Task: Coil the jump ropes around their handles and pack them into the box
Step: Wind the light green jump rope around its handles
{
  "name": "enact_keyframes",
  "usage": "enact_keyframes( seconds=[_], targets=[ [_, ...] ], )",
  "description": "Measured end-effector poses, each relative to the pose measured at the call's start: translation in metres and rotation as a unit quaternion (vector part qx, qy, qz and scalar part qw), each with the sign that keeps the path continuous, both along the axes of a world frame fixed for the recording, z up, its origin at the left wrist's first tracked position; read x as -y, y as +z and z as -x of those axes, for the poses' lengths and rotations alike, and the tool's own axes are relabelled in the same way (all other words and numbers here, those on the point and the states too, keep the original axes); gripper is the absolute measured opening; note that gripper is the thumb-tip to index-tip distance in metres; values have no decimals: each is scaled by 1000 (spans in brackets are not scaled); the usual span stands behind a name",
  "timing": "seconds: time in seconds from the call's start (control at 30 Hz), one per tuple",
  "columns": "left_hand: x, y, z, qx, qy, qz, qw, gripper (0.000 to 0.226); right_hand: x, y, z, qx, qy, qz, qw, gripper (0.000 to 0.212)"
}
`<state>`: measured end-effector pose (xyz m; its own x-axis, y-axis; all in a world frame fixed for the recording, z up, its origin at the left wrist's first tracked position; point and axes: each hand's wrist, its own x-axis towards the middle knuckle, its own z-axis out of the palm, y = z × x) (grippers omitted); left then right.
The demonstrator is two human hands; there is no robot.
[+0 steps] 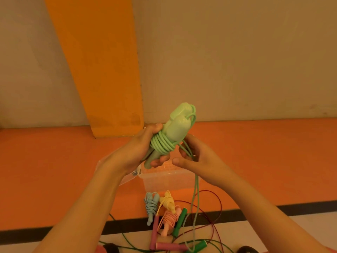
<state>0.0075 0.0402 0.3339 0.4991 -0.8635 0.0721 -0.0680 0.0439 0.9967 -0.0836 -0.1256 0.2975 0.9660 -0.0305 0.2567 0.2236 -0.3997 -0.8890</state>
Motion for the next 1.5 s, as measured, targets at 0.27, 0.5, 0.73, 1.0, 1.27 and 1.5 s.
enact_keyframes(
  seconds=[0.27,0.5,0.73,1.0,1.27,1.5],
  targets=[
    [7,-2,5,18,43,-4,999,49,6,2,2,42,-52,14,998,45],
    [11,-8,2,59,82,-9,995,40,2,7,4,54,-64,20,996,25],
    [14,-6,5,59,108,15,992,32,-3,8,2,89,-89,32,992,14],
    [12,0,2,78,118,5,990,26,-3,7,-1,125,-163,132,970,33],
    [21,-17,-3,68,175,60,981,48,-4,4,-3,128,-198,152,960,33],
    [25,-23,-5,91,254,85,959,1,-6,9,-5,-40,-163,78,983,32]
  ],
)
